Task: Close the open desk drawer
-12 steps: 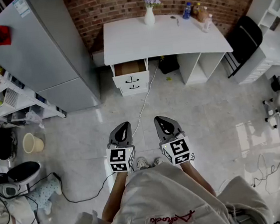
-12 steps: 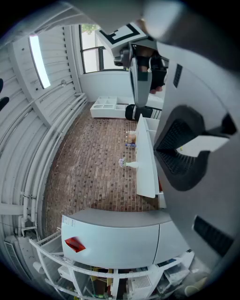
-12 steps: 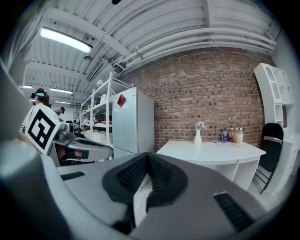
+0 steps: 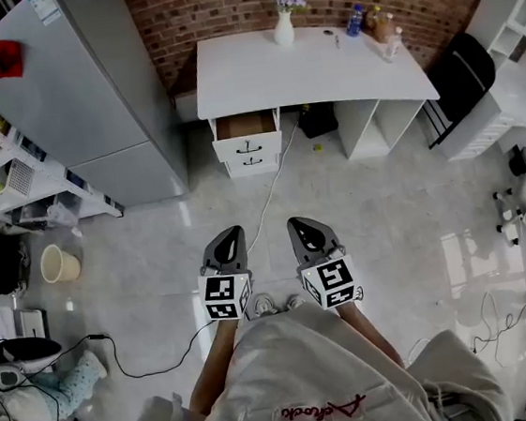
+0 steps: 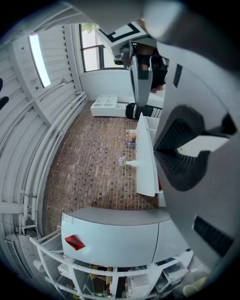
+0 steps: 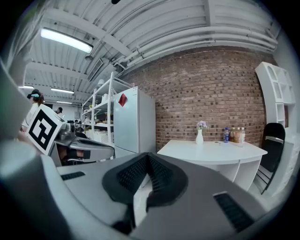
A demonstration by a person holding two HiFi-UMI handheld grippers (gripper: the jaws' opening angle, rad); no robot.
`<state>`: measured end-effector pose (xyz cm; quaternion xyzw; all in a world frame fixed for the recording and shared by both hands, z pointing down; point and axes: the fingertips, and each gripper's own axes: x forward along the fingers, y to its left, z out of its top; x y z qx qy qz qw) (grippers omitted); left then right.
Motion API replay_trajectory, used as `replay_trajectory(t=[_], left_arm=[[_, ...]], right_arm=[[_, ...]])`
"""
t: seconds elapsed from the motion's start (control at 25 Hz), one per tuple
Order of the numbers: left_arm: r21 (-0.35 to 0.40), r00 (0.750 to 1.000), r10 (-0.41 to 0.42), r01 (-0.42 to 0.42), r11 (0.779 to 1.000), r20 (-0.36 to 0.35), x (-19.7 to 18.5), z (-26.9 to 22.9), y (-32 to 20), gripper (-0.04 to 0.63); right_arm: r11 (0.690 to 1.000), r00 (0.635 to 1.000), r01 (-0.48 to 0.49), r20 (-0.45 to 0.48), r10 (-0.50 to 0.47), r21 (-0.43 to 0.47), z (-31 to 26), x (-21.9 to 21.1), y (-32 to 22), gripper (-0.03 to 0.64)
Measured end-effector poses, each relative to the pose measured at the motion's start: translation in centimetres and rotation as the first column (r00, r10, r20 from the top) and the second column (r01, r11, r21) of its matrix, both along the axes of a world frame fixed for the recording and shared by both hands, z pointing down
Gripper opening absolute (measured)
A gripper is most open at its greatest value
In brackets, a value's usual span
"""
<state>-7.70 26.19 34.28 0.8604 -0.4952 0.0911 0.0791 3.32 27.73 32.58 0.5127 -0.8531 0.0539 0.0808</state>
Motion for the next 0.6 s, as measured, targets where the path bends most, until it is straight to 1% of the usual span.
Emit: replay_trajectory(t=[0.16,0.36,0.6], left_arm=[[-0.002,1.000,-0.001,0.001,1.000,0.004,0.3,0.1,0.1,0.012],[-0.012,1.000,-0.010,0.010,1.000,0.009,0.8,0.4,0.2,0.012],[-0.020,0.999,-0.031,0.031,0.999,0.020,2.2,0.7,0.6,0.012]], right_arm=[[1.000,1.000,0.002,0.010,-0.002,0.001,0.0,0.3,0.1,0.017],[1.000,0.998,0.008,0.062,-0.007,-0.006,0.3,1.4,0.4,0.018],[1.000,0.998,0.016,0.053,-0.014,-0.023,1.2,3.6,0.8,0.018]])
